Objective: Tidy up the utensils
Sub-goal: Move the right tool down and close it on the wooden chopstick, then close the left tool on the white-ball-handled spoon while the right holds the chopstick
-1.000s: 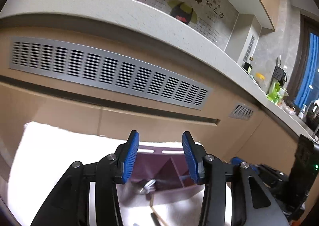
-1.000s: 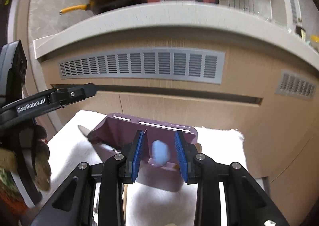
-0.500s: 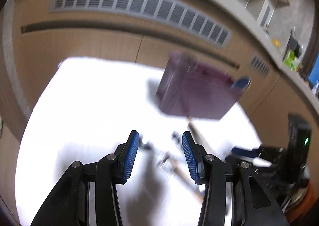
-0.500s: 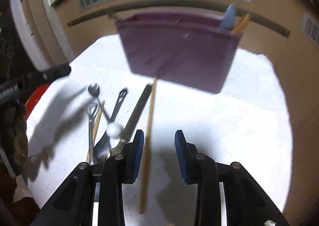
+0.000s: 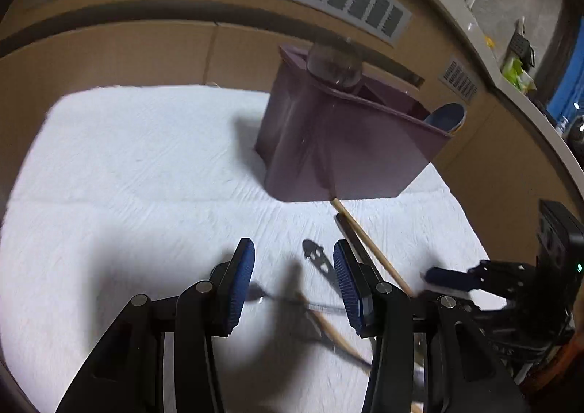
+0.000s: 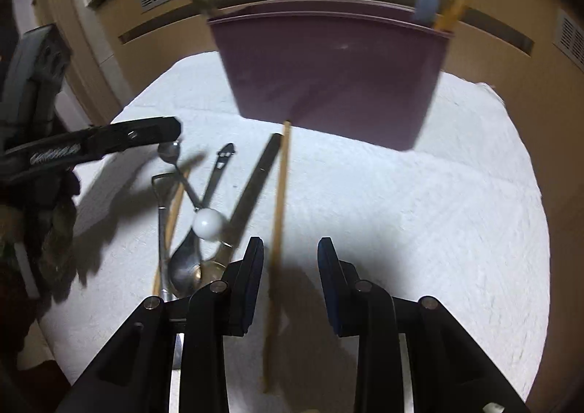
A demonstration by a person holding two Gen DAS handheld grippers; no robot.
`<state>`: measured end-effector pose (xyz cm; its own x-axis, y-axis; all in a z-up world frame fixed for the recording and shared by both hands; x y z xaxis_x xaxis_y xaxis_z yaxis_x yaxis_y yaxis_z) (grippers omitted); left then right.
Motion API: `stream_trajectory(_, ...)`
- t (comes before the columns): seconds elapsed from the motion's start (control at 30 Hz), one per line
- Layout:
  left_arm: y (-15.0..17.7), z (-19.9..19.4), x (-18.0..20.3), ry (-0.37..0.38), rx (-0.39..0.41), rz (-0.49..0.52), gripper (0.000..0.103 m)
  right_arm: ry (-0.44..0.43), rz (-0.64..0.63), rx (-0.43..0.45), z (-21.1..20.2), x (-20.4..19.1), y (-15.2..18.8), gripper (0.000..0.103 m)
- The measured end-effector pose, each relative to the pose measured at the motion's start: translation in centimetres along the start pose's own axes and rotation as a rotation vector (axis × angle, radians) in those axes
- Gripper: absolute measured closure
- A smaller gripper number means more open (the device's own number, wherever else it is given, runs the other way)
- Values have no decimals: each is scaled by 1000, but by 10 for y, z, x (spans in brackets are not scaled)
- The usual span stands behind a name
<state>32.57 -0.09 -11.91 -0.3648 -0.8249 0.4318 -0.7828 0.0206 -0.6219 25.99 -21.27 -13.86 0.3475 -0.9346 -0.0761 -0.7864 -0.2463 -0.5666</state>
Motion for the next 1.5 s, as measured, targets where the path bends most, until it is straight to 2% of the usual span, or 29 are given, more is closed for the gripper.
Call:
stream_trajectory(0.1,-5,19,-7,15,-72,-12,57,23,18,0,-7,11,4,74)
stream_trajectory(0.17,-2,20,-10,38,-84,-21,57,29,24,-2,-8,16,5,74)
stream_trajectory(0.3,20,-1,-13,64,-107,-33,57,16,14,-6,-5,17,1,74)
stream_trajectory(0.43,53,-29,-9,51,-118,-34,57,-23,-16,4,6,0,-12,74)
stream_trajectory(0.53,76,-46,0,35,-141,-12,57,3,-25,-1,22,-6,-25,81)
stream_trajectory(0.63,87,-53,13,6,-167,38,57,-21,-32,-3,29,-13,-34,85)
stream_trajectory(0.67,89,-54,17,-2,-174,57,57,-18,-45,-6,31,-15,-35,94)
stream_trajectory(0.7,89,-55,21,-8,-174,76,57,9,-58,-7,31,-14,-34,97)
stream_trajectory(0.8,79,-57,36,-17,-143,136,57,11,-31,-13,25,-4,-27,98)
stream_trajectory(0.9,66,-49,51,-33,-120,206,57,66,20,-10,17,20,-15,98)
stream_trajectory(1.0,56,-33,67,-19,-135,268,57,99,82,-8,4,46,1,98)
stream_trajectory(1.1,48,-9,76,-31,-179,311,57,89,109,0,-6,55,12,98)
stream_trajectory(1.17,45,4,77,-53,-204,323,57,73,114,12,-13,57,18,97)
stream_trajectory(1.3,42,19,73,-153,-215,351,58,54,105,22,-17,54,20,96)
stream_trajectory(1.4,37,16,59,-172,-201,311,58,62,83,19,-12,44,17,96)
stream_trajectory(1.5,33,6,41,-222,-172,275,58,74,57,14,-7,39,13,94)
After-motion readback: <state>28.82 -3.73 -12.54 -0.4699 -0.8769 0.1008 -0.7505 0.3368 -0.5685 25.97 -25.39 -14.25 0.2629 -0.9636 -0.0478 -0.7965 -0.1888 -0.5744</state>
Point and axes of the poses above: each gripper's, at about its wrist camera, not at the fingertips, and z roughly the way its jaws point, x to its right, y to its underside, the point moved 5 cm from there along z, roughly the way its jaws point, and after that the axes turned 6 degrees about y, right-handed, at the moved point
